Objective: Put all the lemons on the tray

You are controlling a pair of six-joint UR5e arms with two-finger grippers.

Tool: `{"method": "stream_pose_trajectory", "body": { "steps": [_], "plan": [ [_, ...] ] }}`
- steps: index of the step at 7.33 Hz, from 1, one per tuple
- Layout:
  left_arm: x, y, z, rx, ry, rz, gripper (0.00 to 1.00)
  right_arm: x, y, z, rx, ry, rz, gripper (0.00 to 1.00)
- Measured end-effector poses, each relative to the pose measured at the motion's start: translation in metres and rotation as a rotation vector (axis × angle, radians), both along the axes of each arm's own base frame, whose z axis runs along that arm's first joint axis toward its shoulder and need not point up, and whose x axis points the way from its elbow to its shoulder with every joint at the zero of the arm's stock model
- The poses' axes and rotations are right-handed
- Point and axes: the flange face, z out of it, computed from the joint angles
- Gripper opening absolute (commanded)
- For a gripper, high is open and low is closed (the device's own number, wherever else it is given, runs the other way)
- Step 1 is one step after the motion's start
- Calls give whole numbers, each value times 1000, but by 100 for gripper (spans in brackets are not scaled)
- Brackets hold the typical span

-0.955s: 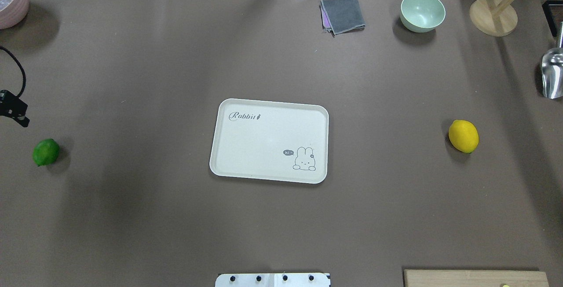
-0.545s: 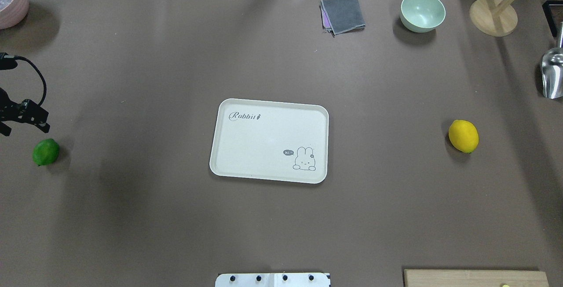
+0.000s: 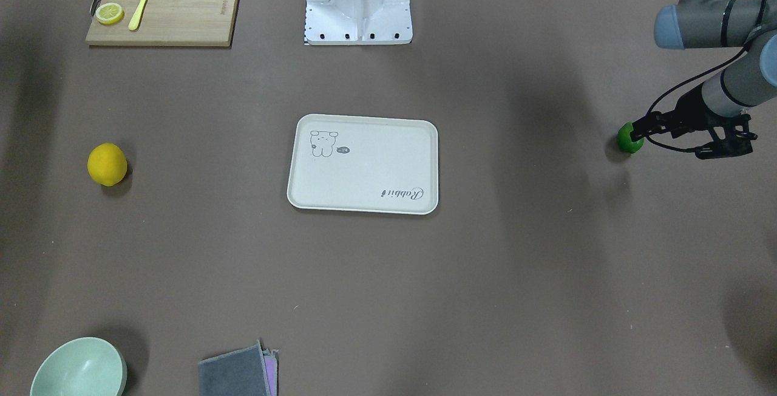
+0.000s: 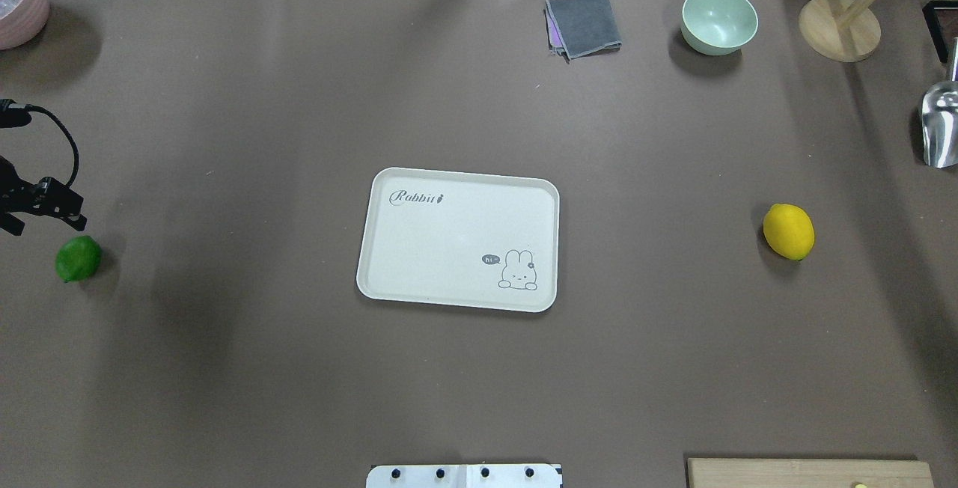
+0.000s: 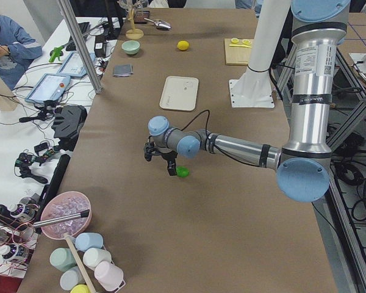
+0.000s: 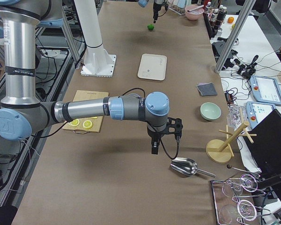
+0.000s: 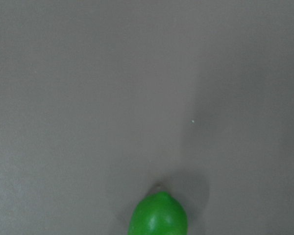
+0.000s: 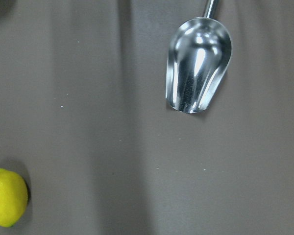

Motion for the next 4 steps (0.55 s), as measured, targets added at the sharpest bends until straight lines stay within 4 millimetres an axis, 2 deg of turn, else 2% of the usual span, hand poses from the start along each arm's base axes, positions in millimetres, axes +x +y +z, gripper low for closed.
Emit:
{"method": "stream_pose_trajectory", "body": {
  "steps": [2, 4],
  "plan": [
    [13, 10, 4, -4, -6, -21, 94, -67, -10, -39, -28, -47, -3, 100],
    [20, 30, 14, -1, 11, -48, 91, -148, -11, -73, -41, -55, 29, 100]
  ]
}}
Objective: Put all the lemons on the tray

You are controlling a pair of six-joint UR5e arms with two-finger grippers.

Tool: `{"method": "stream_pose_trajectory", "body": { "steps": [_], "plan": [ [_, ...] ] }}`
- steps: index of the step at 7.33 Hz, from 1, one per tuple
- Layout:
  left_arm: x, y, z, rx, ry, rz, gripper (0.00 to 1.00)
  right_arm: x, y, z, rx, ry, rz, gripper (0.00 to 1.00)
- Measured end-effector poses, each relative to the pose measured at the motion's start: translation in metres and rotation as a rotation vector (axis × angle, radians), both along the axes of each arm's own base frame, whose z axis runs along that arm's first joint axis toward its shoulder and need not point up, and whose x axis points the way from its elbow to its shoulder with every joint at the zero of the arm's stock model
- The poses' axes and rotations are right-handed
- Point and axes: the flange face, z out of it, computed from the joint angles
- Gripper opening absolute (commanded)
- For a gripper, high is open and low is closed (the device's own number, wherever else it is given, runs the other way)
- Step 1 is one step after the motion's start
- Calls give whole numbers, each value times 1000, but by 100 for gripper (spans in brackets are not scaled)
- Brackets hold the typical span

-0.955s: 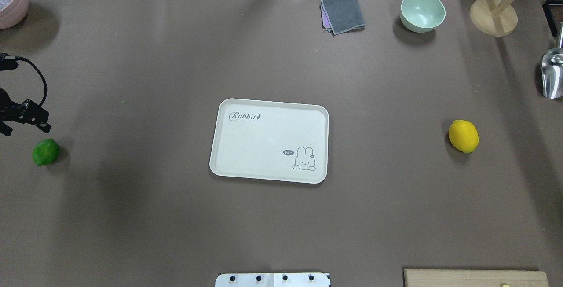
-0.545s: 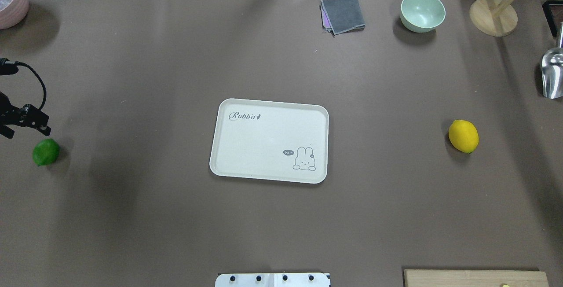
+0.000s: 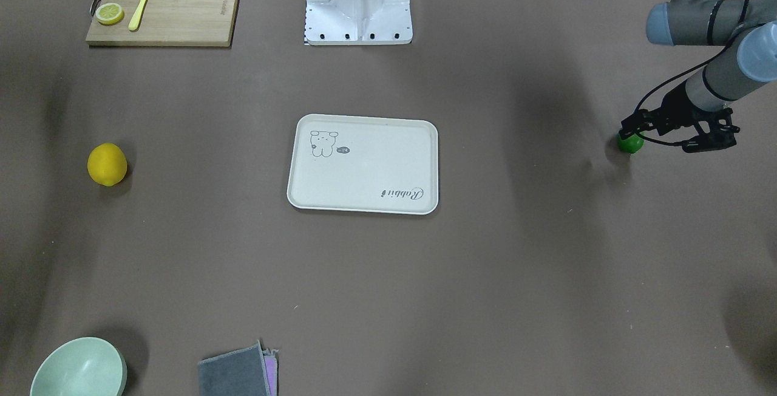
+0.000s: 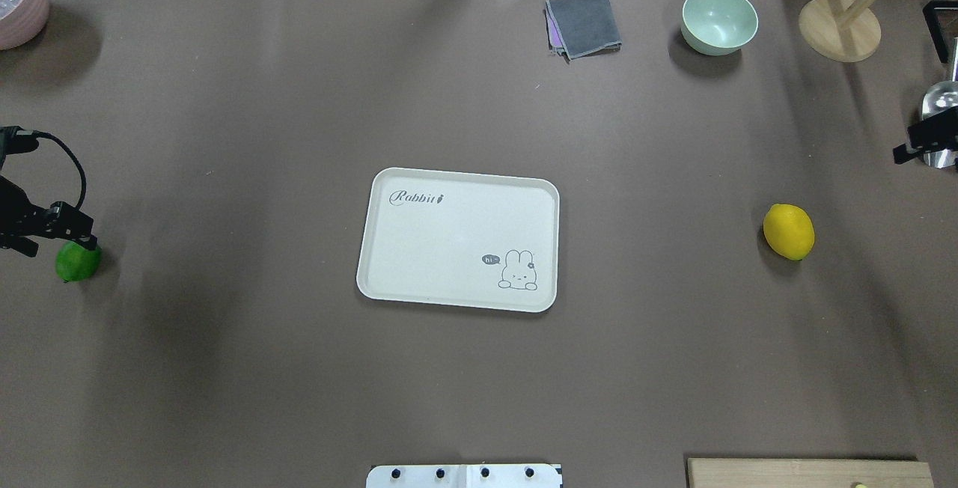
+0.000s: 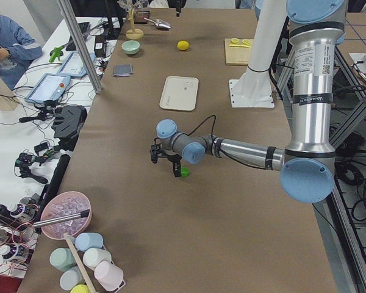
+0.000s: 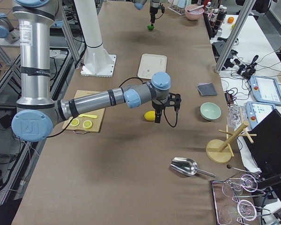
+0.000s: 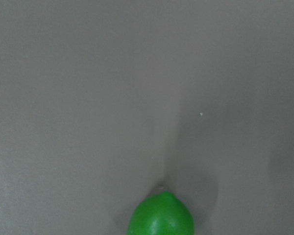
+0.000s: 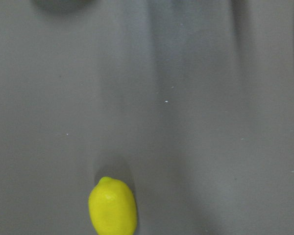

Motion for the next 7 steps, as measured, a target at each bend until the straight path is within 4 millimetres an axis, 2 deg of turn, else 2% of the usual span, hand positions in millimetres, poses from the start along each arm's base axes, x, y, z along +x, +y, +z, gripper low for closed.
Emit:
{"method": "stream_pose_trajectory", "body": {
  "steps": [1, 2, 3, 4, 5, 7],
  "plan": [
    [5, 10, 6, 9, 1, -12, 78, -40, 7, -8, -4, 10, 20, 100],
    [9, 14, 9, 13, -1, -18, 46, -71, 16, -11, -7, 20, 24, 100],
    [11, 15, 11, 14, -2, -19, 10, -99, 25, -9, -13, 40, 16, 100],
    [12, 15, 11, 14, -1, -17, 0, -123, 34, -3, -11, 71, 1, 100],
    [13, 15, 10, 15, 0, -14, 0, -139, 40, 5, -8, 100, -15, 100],
    [13, 17, 10, 2, 15, 1, 0, -153, 45, 18, -4, 133, -36, 100]
  ]
}}
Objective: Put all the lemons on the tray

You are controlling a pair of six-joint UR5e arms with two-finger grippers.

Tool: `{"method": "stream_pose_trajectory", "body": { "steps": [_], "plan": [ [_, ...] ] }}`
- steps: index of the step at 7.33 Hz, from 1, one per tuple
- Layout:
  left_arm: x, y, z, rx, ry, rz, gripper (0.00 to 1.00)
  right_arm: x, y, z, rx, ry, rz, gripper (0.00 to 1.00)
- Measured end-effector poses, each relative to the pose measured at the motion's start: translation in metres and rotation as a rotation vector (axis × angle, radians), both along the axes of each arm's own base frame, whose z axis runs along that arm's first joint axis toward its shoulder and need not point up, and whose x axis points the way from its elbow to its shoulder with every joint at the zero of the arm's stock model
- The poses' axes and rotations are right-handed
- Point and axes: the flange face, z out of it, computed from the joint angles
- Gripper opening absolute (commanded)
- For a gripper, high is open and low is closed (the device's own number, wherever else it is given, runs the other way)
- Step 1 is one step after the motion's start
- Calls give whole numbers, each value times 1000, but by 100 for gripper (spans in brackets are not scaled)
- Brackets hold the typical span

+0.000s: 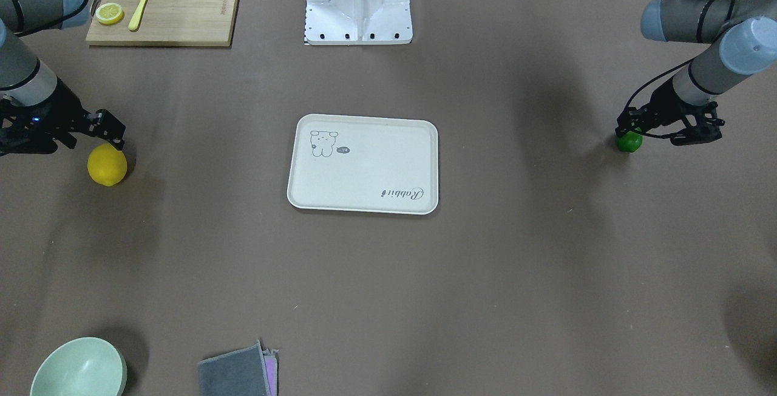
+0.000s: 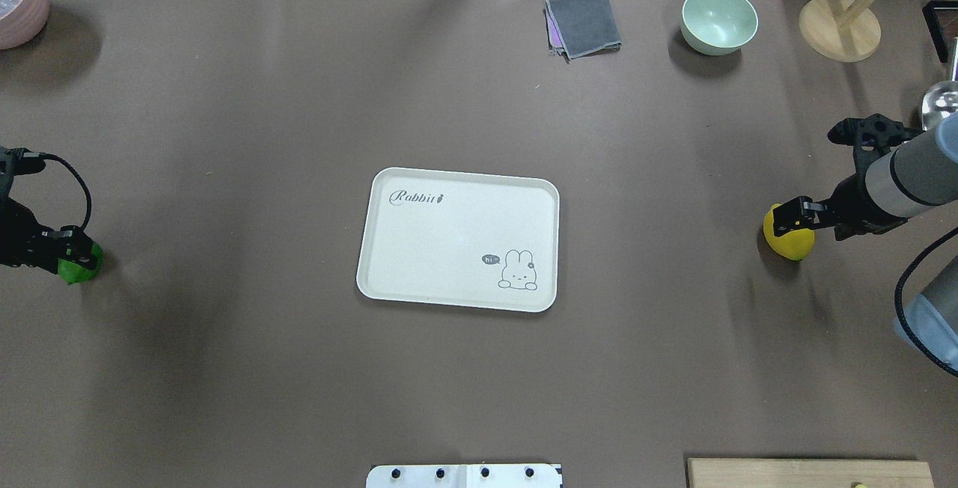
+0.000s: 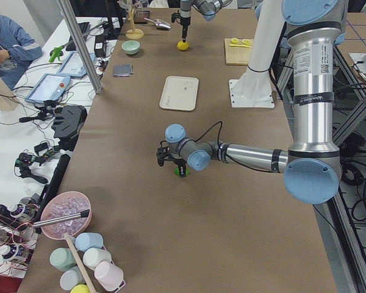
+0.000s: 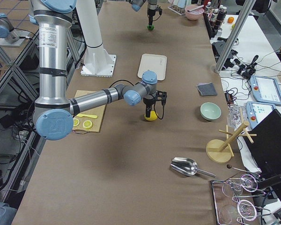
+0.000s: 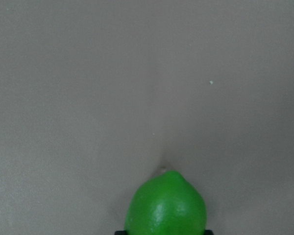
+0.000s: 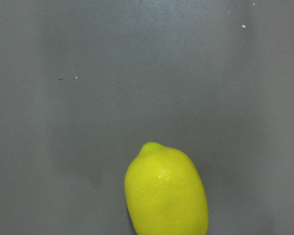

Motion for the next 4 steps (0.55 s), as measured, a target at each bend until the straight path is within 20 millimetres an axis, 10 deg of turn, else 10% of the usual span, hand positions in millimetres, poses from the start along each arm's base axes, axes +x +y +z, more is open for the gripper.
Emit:
{"method": "stream_pose_trajectory", "body": {
  "steps": [2, 4],
  "plan": [
    [0, -3, -9, -48, 33, 19, 0, -10, -1, 13, -2, 18, -11, 100],
    [13, -29, -60, -104, 30, 21, 0, -18, -2, 22, 2, 17, -20, 100]
  ]
}}
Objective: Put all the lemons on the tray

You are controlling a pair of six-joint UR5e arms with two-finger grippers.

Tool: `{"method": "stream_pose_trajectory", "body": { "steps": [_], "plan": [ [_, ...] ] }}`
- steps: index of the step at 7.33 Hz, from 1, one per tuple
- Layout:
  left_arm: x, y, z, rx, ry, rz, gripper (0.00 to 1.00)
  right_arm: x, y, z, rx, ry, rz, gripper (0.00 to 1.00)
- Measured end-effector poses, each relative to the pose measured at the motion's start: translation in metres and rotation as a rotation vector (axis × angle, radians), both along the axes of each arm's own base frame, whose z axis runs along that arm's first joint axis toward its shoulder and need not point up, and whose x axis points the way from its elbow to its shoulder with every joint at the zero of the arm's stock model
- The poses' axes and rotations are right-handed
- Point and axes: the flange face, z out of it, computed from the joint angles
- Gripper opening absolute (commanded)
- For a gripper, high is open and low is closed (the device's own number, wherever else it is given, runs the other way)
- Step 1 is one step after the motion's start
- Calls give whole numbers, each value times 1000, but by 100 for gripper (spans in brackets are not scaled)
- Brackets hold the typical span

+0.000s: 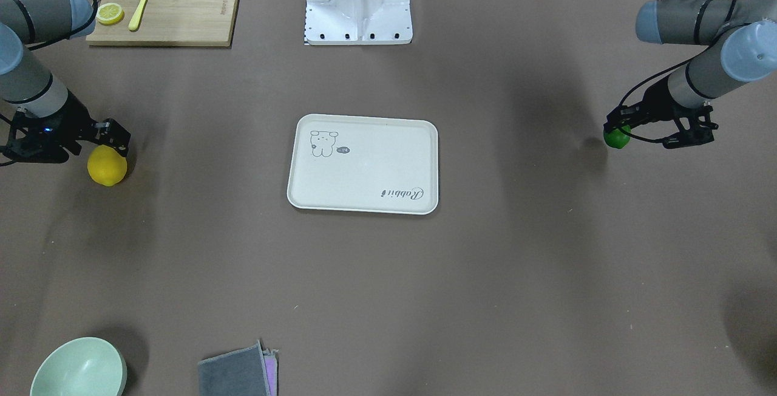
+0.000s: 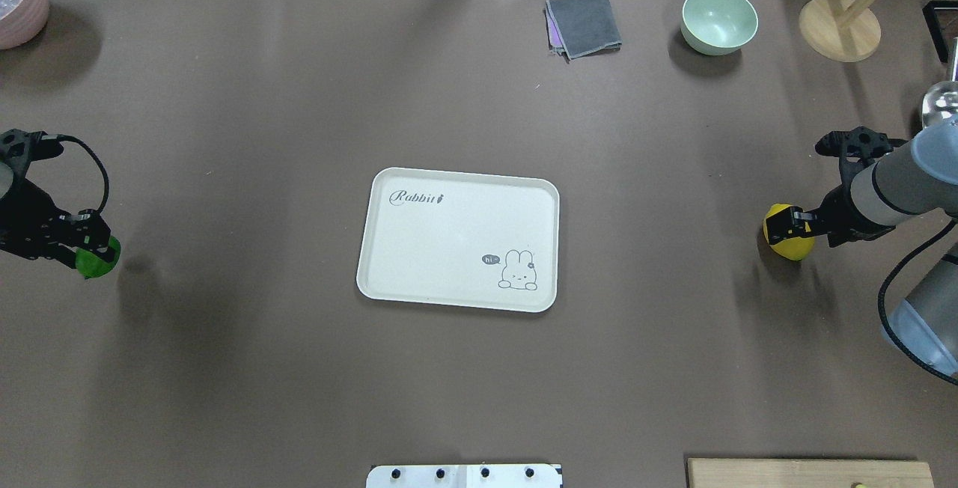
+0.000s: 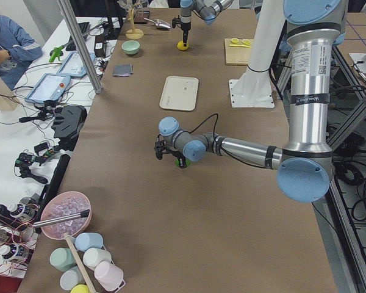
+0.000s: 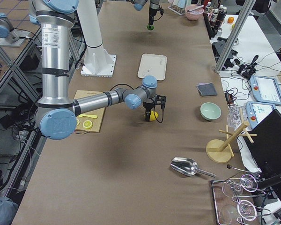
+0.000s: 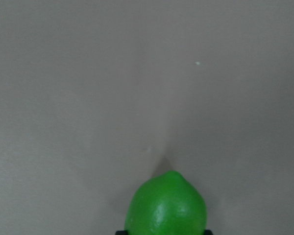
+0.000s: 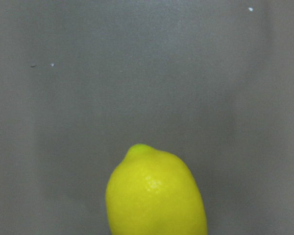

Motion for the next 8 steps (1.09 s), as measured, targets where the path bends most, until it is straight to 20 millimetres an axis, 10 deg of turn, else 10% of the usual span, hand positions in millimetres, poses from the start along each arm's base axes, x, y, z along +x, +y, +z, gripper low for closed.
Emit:
{"method": "stream_pose_trajectory", "body": {
  "steps": [1, 2, 3, 5, 8],
  "plan": [
    [10, -18, -39, -20, -13, -4, 0, -4, -1, 3, 4, -3, -5, 90],
    [22, -36, -84, -30, -21, -7, 0, -7, -1, 6, 11, -4, -16, 32],
    [35, -54, -136, -35, -28, -10, 0, -7, -1, 7, 24, -5, -34, 0],
    [67, -73, -241, -23, -66, -38, 0, -6, -2, 5, 44, -14, -56, 0],
    [147, -39, -323, -35, -105, -105, 0, 11, -25, -44, 59, -93, -10, 0]
  ]
}}
